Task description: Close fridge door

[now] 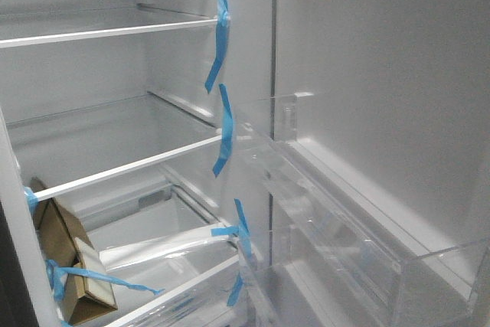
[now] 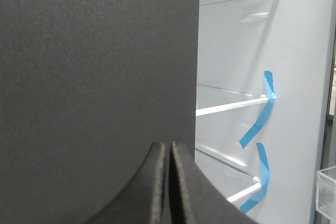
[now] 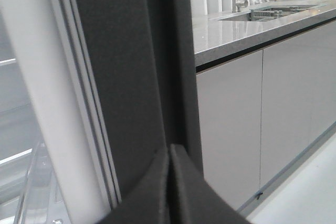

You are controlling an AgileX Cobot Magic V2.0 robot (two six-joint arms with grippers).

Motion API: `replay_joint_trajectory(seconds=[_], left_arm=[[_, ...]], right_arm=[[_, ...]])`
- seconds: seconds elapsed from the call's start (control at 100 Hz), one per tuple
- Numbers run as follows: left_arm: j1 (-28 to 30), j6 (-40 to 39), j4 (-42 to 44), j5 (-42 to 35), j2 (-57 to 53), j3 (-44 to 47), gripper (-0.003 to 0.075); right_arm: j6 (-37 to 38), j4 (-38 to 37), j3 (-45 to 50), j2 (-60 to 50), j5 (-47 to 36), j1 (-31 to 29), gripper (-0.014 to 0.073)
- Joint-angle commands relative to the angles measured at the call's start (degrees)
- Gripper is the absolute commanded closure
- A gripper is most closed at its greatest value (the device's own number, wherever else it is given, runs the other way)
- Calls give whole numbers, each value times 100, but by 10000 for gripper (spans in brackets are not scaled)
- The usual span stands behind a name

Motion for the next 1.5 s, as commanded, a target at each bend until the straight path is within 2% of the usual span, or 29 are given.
replay_joint_trajectory(seconds=[0.0,0.68,0.91,1.27,1.49], left_arm=[[-37,-11,-23,-414,-56,201,740],[-37,-11,-23,-414,-56,201,740],[-37,-11,-23,-414,-56,201,740],[-37,-11,-23,-414,-56,201,740],[-37,-11,-23,-414,-56,201,740]], right_arm=[[-27,-74,104,-128,-437,-21,666],[-27,-37,14,-57,-433,-31,666],[-27,9,-1357,1057,-154,-44,666],[-27,358,-3716,2272,901,-44,666],[-24,439,-4372,2370,1148,-44,666]])
